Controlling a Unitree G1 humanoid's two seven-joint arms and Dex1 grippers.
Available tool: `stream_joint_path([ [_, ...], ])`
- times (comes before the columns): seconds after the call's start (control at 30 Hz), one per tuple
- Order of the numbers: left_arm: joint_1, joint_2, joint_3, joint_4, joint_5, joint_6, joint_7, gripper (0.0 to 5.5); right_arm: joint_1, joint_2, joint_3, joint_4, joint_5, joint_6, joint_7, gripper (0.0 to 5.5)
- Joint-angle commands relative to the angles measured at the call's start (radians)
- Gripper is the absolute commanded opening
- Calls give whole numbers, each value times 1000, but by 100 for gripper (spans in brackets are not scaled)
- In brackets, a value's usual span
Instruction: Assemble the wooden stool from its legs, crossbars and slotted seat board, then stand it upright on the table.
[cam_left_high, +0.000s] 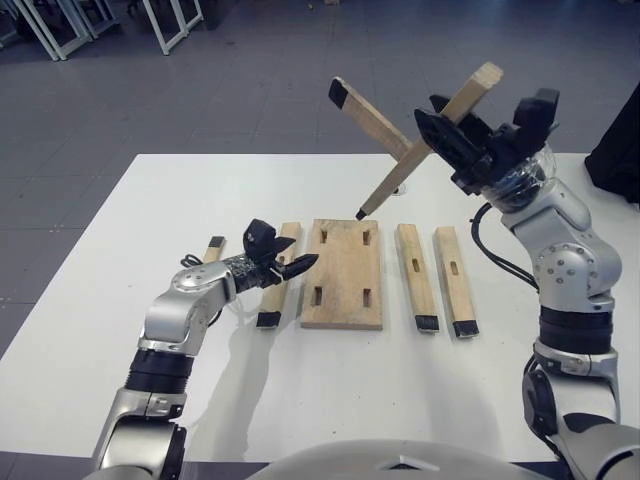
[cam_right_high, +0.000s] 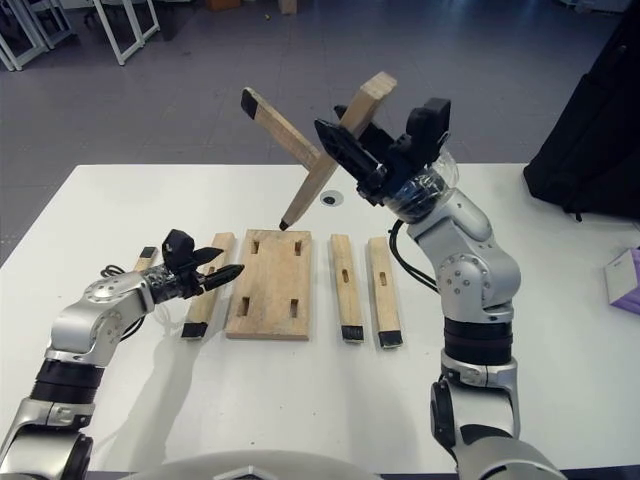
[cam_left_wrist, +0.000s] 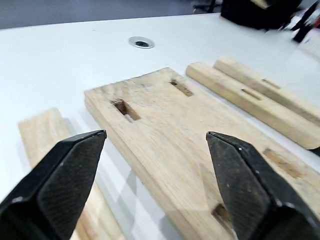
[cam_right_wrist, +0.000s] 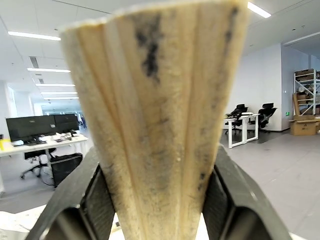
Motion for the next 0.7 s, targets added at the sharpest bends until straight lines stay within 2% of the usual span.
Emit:
stream_joint_path([
  [0.03,-89,5,-89,-1,114,-89,-30,369,9,21,19,7,-42,-42,15,202],
  [0.2,-232,-44,-145,195,216,-229,-68,369,11,39,20,20,-61,-61,14,202],
  [0.37,-247,-50,-257,323,316,-368,-188,369,7,55,13,27,-60,-55,5,202],
  [0.7,-197,66,-385,270,392,-318,-467,369,1,68,18,-16,-51,-34,-28,202],
])
